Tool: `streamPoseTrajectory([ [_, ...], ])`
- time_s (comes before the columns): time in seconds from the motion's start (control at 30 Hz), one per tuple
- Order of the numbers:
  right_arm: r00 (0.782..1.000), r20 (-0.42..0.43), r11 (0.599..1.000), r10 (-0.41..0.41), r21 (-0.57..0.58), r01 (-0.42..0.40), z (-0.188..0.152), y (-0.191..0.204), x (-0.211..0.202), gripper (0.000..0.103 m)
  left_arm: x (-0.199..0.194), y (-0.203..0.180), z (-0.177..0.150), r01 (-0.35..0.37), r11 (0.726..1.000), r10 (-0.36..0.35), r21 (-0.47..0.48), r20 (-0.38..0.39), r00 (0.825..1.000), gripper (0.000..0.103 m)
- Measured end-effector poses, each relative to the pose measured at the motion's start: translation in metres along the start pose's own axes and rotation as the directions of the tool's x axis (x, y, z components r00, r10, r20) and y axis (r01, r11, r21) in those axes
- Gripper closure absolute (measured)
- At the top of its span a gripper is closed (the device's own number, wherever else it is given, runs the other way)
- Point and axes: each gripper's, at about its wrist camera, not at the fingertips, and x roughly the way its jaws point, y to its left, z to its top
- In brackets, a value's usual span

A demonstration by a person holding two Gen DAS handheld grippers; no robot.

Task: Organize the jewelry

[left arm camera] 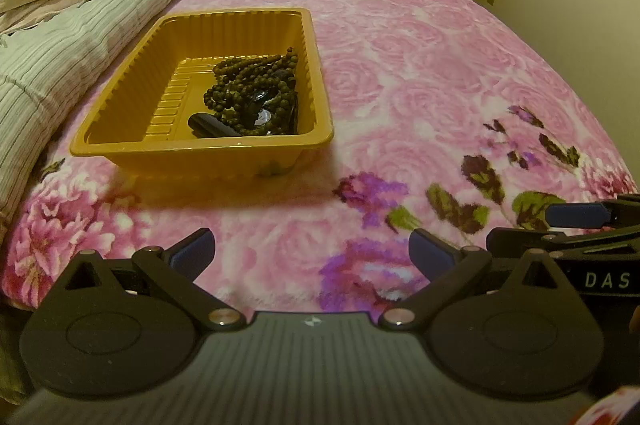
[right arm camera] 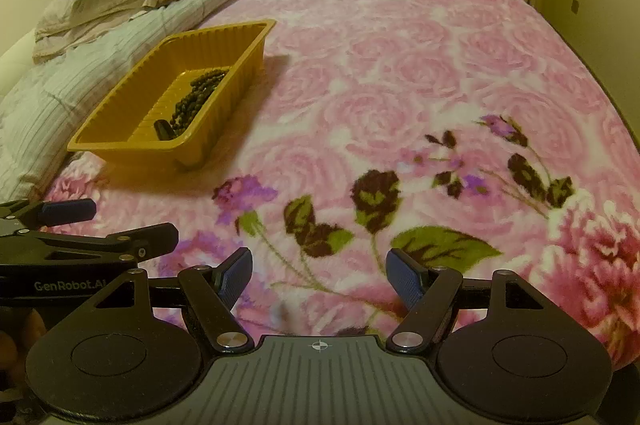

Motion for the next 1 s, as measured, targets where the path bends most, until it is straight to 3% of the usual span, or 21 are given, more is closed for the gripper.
streamPoseTrajectory([
  [1.0, 1.0, 0.0, 1.0, -0.022, 0.021, 0.022, -0.0025, -0.0068, 0.0014, 0.029, -0.0003, -0.0021, -0.0025, 0.001, 1.0, -0.001, 0.006, 0.001, 1.0, 0.0],
])
